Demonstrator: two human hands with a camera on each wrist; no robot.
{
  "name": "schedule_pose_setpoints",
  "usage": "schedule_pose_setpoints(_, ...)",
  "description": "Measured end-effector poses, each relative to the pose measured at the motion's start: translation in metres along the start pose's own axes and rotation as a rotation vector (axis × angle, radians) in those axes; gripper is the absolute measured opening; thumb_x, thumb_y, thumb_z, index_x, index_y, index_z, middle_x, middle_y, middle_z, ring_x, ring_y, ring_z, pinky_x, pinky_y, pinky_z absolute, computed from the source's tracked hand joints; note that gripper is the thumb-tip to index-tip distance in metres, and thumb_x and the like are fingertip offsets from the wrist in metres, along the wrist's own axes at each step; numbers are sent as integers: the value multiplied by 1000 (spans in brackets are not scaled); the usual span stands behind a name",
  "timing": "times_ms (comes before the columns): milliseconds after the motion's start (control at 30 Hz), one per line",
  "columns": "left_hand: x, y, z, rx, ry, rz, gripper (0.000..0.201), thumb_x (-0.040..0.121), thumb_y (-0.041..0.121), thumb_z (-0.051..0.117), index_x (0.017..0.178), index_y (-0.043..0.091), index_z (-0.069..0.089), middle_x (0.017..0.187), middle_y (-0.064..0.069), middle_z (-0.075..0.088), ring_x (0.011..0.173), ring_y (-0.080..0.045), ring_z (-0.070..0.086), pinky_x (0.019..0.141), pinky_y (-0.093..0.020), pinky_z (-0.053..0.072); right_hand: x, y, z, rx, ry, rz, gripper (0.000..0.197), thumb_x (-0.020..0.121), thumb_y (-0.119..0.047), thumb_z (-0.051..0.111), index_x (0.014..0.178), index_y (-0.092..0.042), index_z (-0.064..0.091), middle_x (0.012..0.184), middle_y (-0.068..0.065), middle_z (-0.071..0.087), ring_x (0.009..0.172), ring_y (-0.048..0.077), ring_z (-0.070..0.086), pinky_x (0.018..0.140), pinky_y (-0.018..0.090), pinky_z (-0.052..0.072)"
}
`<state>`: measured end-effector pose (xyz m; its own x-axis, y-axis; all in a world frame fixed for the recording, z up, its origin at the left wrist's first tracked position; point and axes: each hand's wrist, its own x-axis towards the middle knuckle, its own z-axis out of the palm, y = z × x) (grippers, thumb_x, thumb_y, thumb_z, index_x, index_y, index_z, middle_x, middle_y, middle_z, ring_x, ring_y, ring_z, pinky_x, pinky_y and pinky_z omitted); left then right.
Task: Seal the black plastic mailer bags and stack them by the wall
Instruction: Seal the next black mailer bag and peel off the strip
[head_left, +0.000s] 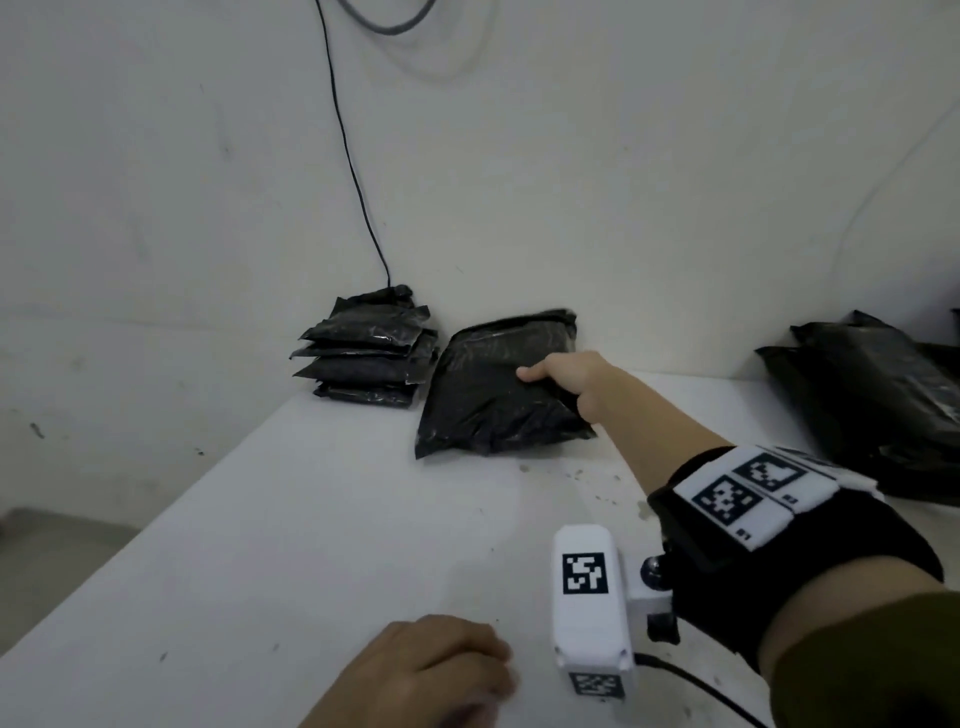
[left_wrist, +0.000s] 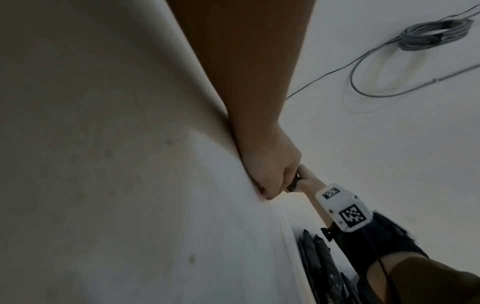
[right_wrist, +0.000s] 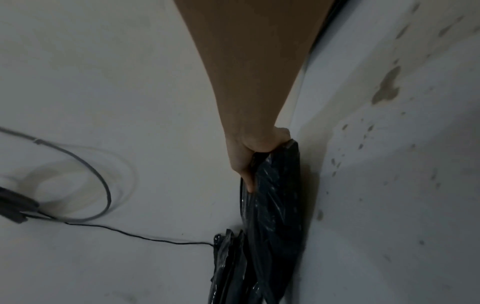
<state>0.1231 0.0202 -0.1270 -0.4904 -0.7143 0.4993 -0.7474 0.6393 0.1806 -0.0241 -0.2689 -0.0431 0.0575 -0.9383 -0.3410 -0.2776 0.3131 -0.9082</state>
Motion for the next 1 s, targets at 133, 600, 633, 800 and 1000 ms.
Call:
schedule_pose_setpoints(133,8,9,-2,-116,67,-52,16,82,30,65,98,32,69,112,21,62,101,9,59,82,-15,50,-34,4,-29,134,104,-176,103,34,-33,94,121,-1,48,115,14,61,98,34,64,84,45,56)
schedule_pose_setpoints(600,129,124,-38,-1157,286,-929,76,62,77,51,108,19,66,103,2,69,98,-15,64,85,-36,50,-289,124,-181,273,51,-291,91,38,-23,88,121,-10,51,114,9,64,93,24,70,78,38,57)
schedule_pose_setpoints(633,139,131,-38,-1250,254,-915,78,62,79,55,110,19,68,104,2,70,100,-18,65,87,-37,50,-300,133,-185,285,39,-287,85,42,-21,84,119,-11,52,112,9,65,90,22,70,74,34,58)
schedule_pose_setpoints(800,166,194,-15,-1484,140,-906,56,77,51,69,110,7,69,103,-13,71,88,-28,70,72,-36,56,-356,184,-233,286,41,-235,88,44,-20,87,123,-10,48,115,13,64,91,22,71,72,31,58)
schedule_pose_setpoints(1000,168,251,11,-1522,55,-838,24,90,27,62,99,7,70,84,-12,71,69,-23,69,55,-28,54,-389,199,-275,190,16,-241,64,76,-75,48,117,-30,65,115,-3,69,107,16,65,92,40,48)
